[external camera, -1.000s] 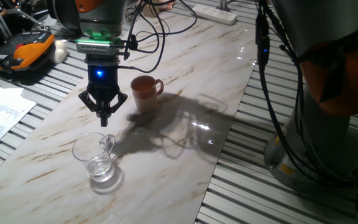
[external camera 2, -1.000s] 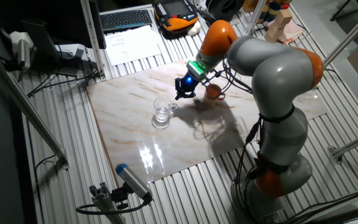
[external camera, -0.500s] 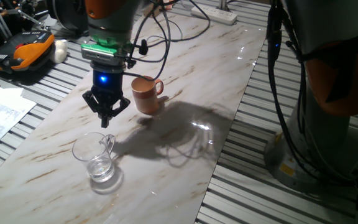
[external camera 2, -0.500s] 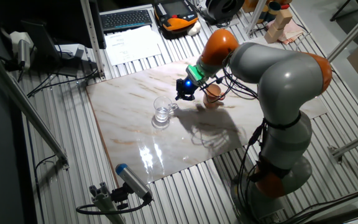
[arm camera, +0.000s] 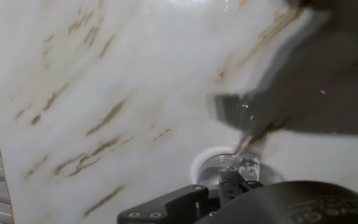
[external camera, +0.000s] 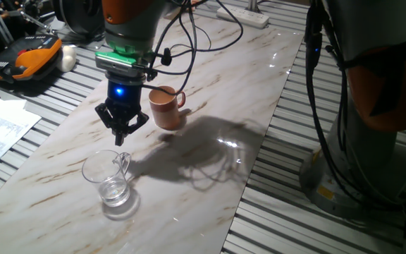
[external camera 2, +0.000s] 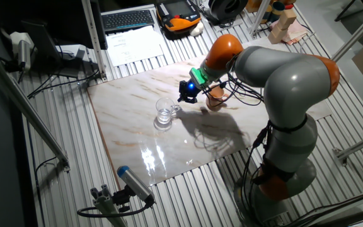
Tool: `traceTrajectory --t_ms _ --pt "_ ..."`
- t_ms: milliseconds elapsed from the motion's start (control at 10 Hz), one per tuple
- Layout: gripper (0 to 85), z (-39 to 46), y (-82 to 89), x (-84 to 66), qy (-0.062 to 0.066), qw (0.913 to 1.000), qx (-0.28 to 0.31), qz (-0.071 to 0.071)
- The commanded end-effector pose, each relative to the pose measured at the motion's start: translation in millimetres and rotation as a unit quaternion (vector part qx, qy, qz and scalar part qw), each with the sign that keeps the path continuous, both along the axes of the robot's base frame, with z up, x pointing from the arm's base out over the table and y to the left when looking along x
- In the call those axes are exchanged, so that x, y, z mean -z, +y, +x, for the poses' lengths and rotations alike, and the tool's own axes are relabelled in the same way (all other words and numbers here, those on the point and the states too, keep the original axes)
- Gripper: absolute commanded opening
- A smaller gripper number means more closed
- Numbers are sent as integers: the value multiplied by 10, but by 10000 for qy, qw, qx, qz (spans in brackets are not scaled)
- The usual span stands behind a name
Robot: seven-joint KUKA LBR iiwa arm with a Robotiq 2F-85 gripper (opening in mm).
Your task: Pour the water from one cup into another empty cup
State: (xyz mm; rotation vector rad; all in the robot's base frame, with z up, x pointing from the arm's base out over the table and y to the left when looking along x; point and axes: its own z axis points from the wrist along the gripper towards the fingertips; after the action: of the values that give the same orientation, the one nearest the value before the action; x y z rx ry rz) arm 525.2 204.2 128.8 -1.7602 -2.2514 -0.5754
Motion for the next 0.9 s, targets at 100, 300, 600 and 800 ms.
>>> traceTrajectory --t_ms 100,300,600,800 --pt "0 3 -7 9 -11 9999 43 100" --pt "0 -9 1 34 -82 9998 187 83" --pt "0 -39 16 108 -154 9995 260 111" --pt "0 -41 10 115 -246 9986 358 296"
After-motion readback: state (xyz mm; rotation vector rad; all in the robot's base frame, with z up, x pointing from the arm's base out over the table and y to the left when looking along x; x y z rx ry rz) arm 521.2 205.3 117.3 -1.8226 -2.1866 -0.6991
